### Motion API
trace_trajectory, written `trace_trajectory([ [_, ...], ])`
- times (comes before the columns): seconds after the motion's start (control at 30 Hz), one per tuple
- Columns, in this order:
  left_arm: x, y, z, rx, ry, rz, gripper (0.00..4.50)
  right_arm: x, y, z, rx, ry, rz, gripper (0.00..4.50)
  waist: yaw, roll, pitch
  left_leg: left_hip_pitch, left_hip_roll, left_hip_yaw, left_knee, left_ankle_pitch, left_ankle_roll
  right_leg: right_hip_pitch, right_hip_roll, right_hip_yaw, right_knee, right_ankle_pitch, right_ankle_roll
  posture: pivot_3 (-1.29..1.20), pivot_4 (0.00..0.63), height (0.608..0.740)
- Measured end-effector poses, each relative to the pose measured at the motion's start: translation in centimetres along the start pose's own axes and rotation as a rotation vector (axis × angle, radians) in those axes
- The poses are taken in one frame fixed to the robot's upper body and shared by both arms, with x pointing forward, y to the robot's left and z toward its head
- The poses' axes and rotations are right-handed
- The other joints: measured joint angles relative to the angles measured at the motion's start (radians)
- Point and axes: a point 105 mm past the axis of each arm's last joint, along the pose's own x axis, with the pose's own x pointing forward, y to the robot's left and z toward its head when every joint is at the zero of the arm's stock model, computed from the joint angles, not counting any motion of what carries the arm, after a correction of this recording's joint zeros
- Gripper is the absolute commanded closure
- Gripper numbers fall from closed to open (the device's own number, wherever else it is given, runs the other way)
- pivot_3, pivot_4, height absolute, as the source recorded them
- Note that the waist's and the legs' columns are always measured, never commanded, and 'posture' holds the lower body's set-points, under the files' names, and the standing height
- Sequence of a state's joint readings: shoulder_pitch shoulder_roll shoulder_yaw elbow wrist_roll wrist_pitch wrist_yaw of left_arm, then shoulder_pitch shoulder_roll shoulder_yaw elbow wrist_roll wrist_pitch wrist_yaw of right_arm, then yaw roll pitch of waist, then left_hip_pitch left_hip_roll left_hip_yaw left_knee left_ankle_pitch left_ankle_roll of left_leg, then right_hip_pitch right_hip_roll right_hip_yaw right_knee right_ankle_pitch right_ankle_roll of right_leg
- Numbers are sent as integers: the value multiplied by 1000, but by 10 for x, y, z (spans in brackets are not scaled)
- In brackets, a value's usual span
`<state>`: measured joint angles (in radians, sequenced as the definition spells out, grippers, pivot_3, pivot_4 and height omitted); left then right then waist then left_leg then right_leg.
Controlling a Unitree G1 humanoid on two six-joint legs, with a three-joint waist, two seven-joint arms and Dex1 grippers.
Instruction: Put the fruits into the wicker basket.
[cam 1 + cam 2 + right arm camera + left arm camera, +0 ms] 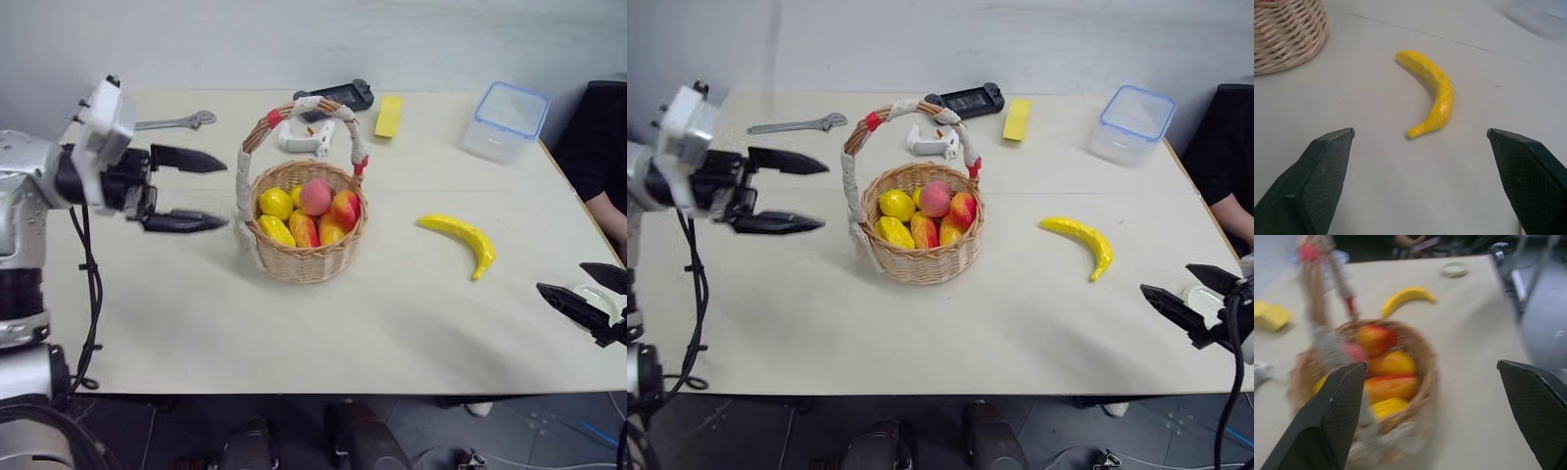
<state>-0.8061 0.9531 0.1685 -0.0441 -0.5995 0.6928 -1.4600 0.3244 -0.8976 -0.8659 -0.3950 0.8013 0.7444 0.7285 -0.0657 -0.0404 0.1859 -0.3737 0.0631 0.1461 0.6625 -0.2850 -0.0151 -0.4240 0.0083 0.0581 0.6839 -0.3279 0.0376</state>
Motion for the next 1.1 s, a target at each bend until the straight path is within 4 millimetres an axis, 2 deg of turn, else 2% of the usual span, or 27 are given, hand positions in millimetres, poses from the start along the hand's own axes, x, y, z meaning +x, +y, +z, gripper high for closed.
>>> trace_trajectory([
  [0.07, 7, -10, 11, 34, -14, -31, 27, -1, -2, 1, 7, -7, -6, 0, 5, 0, 0, 4, 0, -1, -1, 0, 2, 5, 0, 0, -3, 0, 0, 0, 150, 740],
  [0.17, 17, -13, 13, 62, -13, -27, 27, 5, -1, 7, 1, -29, 3, 0, 4, 0, 1, 13, 0, -2, -6, 2, 7, 16, 1, 0, -14, 3, 1, 0, 150, 740],
  [0.27, 26, -9, 8, 43, -25, -7, 27, 28, 6, 10, -5, -42, 46, 0, -7, -1, 1, 16, -1, 0, -15, 7, 6, 21, 1, 0, -28, 12, -4, 0, 150, 740],
  [0.33, 29, -11, 4, 30, -23, -9, 27, 44, 6, 8, 10, -31, 53, 0, -19, -1, 2, 16, -1, 0, -15, 7, 6, 21, 0, 1, -29, 12, -4, 0, 150, 740],
  [0.47, 34, -18, 7, 44, -38, -37, 27, 79, -12, -4, 37, 42, -23, 0, -22, -1, 2, 13, -1, 1, -17, 8, 10, 15, 0, 1, -27, 15, -1, 0, 150, 740],
  [0.57, 34, -19, 9, 54, -41, -29, 27, 100, -25, -11, 65, 86, -74, 0, -19, 0, 2, 5, -1, 0, -16, 10, 2, 6, 1, 1, -22, 15, -1, 0, 150, 740],
  [0.7, 34, -17, 9, 61, -41, -9, 27, 127, -23, -11, 149, 67, -59, 0, -20, 1, 3, 4, 0, 0, -16, 9, -1, 4, 1, 0, -21, 10, -1, 0, 150, 740],
  [0.9, 36, -15, 7, 65, -43, 8, 27, 161, -12, -17, 262, 64, -36, 0, -20, 3, 4, 3, 0, 2, -16, 6, -1, 4, 1, 1, -21, 8, 0, 0, 150, 740],
  [1.03, 37, -15, 7, 68, -43, 13, 27, 174, -20, -28, 237, 113, -97, 0, -20, 3, 4, 3, 0, 2, -16, 6, -1, 4, 1, 1, -21, 7, 0, 0, 150, 740],
  [1.1, 37, -14, 7, 68, -44, 20, 0, 177, -24, -35, 184, 139, -122, 397, -18, 3, 4, 3, 0, 2, -15, 6, -1, 4, 1, 1, -21, 7, -1, 0, 150, 740],
])
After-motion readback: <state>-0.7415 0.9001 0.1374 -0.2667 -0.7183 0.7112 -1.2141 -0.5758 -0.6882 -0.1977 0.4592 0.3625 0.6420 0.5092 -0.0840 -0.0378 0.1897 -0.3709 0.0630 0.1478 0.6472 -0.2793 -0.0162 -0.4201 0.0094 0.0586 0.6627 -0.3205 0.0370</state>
